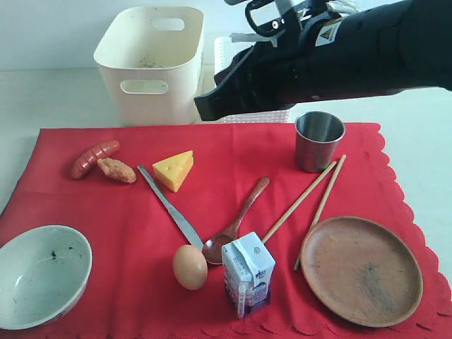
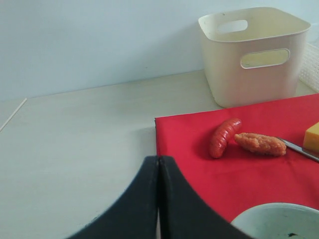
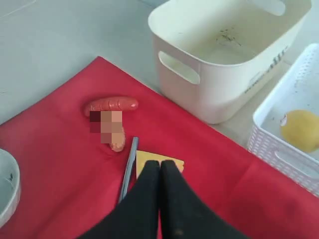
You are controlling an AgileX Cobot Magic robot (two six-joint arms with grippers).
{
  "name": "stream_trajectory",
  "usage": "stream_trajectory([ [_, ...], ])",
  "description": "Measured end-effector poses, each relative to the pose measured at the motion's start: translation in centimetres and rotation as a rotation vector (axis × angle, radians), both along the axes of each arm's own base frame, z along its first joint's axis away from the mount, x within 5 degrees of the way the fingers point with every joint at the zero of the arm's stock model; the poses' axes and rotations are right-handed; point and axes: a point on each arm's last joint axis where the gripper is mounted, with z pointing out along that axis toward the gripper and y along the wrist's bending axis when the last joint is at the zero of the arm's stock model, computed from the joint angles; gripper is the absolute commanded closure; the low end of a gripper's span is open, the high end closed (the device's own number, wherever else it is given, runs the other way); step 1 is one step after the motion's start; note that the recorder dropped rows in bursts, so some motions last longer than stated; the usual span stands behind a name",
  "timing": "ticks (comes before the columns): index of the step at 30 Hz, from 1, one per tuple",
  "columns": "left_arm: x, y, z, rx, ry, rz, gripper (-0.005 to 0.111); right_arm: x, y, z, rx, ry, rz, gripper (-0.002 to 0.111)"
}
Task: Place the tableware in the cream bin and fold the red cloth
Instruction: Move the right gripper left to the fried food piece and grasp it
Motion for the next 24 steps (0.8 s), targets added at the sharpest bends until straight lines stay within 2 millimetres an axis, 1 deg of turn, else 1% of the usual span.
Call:
stream_trajectory([
  [9, 0.0, 0.0, 0.0, 0.0, 0.0, 0.0, 0.107, 0.1, 0.4, 0.0, 0.019, -0.027, -0.006, 0.108],
  [12, 0.0, 0.0, 0.0, 0.0, 0.0, 0.0, 0.107, 0.7, 0.8, -1.0, 0.003, -0.015, -0.013, 0.108],
  [17, 0.0, 0.0, 0.0, 0.0, 0.0, 0.0, 0.107, 1.8, 1.7, -3.8, -0.037, 0.017, -0.025, 0.108],
  [19, 0.0, 0.0, 0.0, 0.0, 0.0, 0.0, 0.107, 2.3, 2.6, -4.9, -0.061, 0.043, -0.012, 0.108],
  [20, 0.0, 0.0, 0.0, 0.0, 0.0, 0.0, 0.107, 2.8, 3.9, -5.6, -0.082, 0.055, 0.016, 0.108],
  [21, 0.0, 0.0, 0.0, 0.0, 0.0, 0.0, 0.107, 3.0, 4.7, -5.9, -0.095, 0.06, 0.036, 0.108],
  [22, 0.0, 0.0, 0.0, 0.0, 0.0, 0.0, 0.107, 3.2, 6.5, -6.6, -0.117, 0.059, 0.083, 0.108],
  [24, 0.0, 0.0, 0.0, 0.0, 0.0, 0.0, 0.107, 3.4, 8.4, -7.4, -0.141, 0.055, 0.134, 0.108],
])
